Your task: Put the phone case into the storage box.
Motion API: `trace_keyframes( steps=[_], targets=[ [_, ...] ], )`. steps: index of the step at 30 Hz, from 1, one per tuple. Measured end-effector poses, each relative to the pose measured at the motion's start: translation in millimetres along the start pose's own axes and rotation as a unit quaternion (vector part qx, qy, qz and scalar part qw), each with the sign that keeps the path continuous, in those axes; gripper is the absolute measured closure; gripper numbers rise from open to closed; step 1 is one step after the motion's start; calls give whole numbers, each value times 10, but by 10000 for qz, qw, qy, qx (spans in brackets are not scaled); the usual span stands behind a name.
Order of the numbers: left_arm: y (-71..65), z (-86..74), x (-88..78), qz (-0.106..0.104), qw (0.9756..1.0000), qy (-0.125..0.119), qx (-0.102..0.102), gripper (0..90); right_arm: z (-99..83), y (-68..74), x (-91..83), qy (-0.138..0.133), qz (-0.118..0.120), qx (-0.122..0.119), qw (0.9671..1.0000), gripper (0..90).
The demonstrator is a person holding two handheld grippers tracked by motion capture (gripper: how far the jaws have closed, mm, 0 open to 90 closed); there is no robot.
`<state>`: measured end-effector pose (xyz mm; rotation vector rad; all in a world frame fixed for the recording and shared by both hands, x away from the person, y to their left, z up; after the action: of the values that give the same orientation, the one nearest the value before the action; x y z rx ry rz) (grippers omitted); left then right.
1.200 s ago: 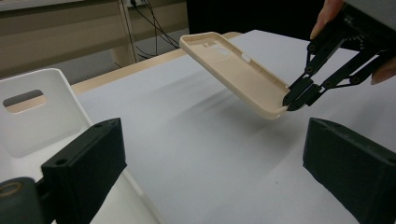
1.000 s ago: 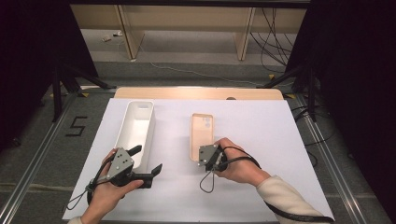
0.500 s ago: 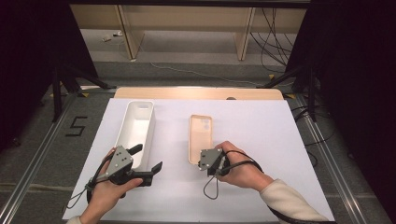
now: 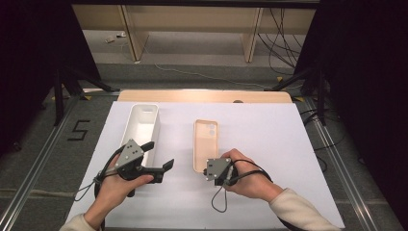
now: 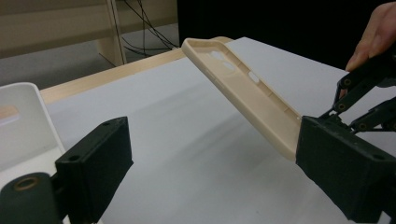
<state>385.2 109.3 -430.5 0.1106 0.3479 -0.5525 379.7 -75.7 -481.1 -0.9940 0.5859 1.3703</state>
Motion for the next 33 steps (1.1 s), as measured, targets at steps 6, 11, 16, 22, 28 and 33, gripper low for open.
trace_keyframes(
  steps=[6, 11, 16, 22, 28, 33],
  targets=[
    [-30, 160, 89, 32, 9999, 20, 138, 96, 1, 31, -1, 18, -22, -30, 10000, 880],
    [-67, 225, 209, -16, 9998, 118, 161, 99, 14, 47, -15, 6, -59, -40, 10000, 881],
    [-93, 253, 340, -73, 9995, 256, 149, 122, 3, 49, -7, 19, -71, -51, 10000, 881],
    [-157, 301, 466, -165, 9993, 324, 128, 137, -13, 60, -22, 30, -110, -15, 9999, 881],
    [-201, 318, 571, -222, 9988, 426, 68, 149, -9, 76, -46, -8, -147, -29, 9999, 881],
    [-224, 331, 656, -259, 9984, 499, 8, 152, 0, 91, -54, 3, -153, -51, 9999, 881]
  ],
)
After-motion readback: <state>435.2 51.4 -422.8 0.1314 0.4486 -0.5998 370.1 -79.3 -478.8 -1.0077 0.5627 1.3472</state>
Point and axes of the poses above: each handheld gripper's, and its own axes: x roughly forward along the jaws, z roughly out of its top, y roughly to its left, the point moved 8 cm from there along x, roughly forward along the jaws, and after that the axes turned 11 degrees about z, right-handed, at the moved point
